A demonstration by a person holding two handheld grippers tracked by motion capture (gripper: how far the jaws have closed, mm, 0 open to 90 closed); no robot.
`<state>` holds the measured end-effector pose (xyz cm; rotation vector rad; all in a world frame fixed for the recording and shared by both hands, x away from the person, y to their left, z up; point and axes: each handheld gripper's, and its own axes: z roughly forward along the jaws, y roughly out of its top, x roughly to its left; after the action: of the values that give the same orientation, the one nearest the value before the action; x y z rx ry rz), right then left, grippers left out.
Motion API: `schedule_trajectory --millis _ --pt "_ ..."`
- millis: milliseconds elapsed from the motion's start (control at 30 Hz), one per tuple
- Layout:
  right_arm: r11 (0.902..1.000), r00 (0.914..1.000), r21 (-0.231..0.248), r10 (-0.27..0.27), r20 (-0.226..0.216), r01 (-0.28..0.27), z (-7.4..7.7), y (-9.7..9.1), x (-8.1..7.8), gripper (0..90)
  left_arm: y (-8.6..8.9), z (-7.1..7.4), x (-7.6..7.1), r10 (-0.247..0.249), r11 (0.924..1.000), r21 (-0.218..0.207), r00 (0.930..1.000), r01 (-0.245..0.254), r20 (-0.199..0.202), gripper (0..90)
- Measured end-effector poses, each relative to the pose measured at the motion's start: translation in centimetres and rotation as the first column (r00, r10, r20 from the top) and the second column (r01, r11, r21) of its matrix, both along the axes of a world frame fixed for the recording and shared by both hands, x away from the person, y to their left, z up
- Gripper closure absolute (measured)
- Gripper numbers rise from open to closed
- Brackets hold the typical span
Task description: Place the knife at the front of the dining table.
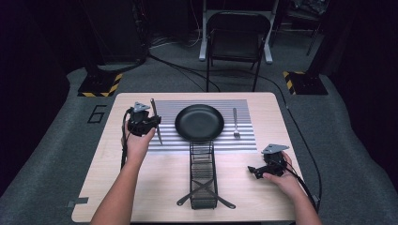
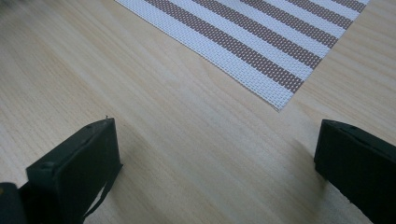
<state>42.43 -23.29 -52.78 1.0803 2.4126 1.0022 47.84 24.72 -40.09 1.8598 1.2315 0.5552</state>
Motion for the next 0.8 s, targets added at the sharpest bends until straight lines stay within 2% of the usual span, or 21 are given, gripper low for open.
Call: schedule_trajectory --millis 233,400,600,800 --pt "1.0000 1.0000 0.000 0.000 0.000 0.000 0.0 0.0 0.0 0.0 0.3 -1.3 0.6 0.010 0.9998 -0.016 0.9993 -0.011 -0.036 82.2" --pt "1.0000 1.0000 0.000 0.000 0.000 0.000 0.0 0.0 0.0 0.0 0.4 -1.8 1.6 0.009 0.9994 -0.034 0.9997 -0.009 -0.021 82.1" --pt "1.0000 1.0000 0.000 0.000 0.000 0.000 0.0 0.0 0.0 0.0 0.1 -2.2 3.1 0.015 0.9991 -0.040 0.9993 -0.016 -0.034 82.0" --pt "1.0000 1.0000 0.000 0.001 0.000 -0.001 0.0 0.0 0.0 0.0 -0.4 -3.4 4.4 0.047 0.9957 -0.080 0.9987 -0.048 -0.019 82.3"
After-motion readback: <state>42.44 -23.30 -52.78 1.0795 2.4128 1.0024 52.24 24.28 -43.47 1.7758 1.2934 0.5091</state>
